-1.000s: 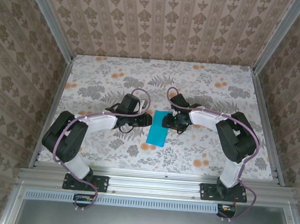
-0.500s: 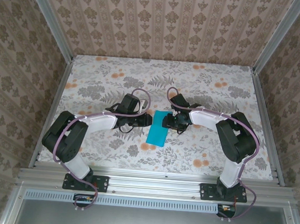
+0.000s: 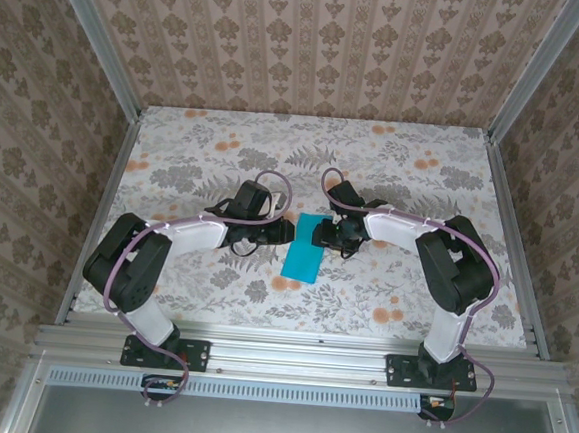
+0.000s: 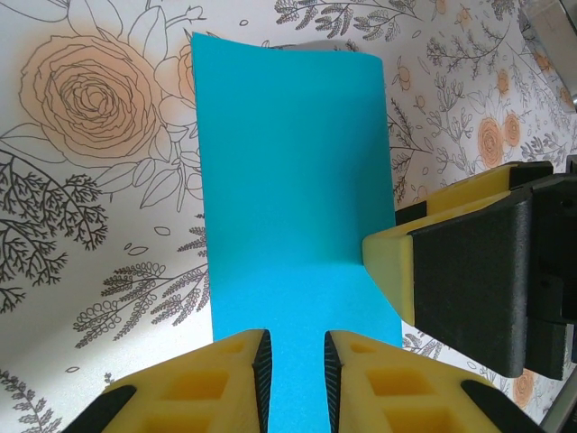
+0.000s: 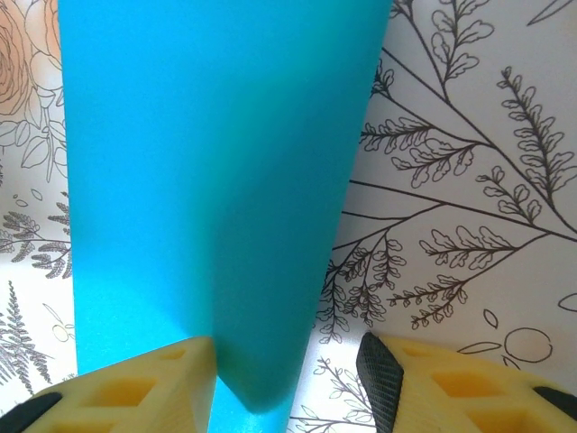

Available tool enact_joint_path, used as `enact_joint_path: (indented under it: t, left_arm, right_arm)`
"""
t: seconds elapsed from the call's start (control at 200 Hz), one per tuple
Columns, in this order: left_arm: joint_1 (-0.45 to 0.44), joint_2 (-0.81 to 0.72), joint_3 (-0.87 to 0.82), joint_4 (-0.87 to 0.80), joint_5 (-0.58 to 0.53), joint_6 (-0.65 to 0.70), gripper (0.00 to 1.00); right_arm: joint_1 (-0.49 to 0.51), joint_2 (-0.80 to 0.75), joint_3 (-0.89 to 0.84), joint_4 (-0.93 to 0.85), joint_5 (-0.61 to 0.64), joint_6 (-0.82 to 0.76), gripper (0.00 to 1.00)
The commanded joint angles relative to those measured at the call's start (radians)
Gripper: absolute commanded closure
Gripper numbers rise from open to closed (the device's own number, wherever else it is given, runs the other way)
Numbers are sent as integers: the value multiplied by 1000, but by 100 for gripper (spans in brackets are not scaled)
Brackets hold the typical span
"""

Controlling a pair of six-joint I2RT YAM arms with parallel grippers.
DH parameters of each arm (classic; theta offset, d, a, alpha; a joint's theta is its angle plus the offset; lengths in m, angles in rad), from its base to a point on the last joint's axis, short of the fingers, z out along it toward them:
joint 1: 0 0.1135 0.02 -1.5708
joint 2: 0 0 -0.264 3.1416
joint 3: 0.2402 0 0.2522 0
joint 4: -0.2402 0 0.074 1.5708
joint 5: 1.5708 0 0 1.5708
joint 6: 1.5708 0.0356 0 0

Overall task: Fold a paper plane with a square sheet of paper (pick it up from the middle)
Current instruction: Hold the square sheet of paper at the center of the table.

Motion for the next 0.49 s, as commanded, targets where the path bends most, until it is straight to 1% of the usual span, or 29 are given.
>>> enact_joint_path:
  t: [0.0,0.49]
  left_arm:
    - [8,8,20,-20,16,20,75]
    - [8,9,12,-17,14,19,75]
  right_arm:
    - [-2,45,-2,-39,79,-1,49]
    - [-5,37,-12,-49,86,-31,53]
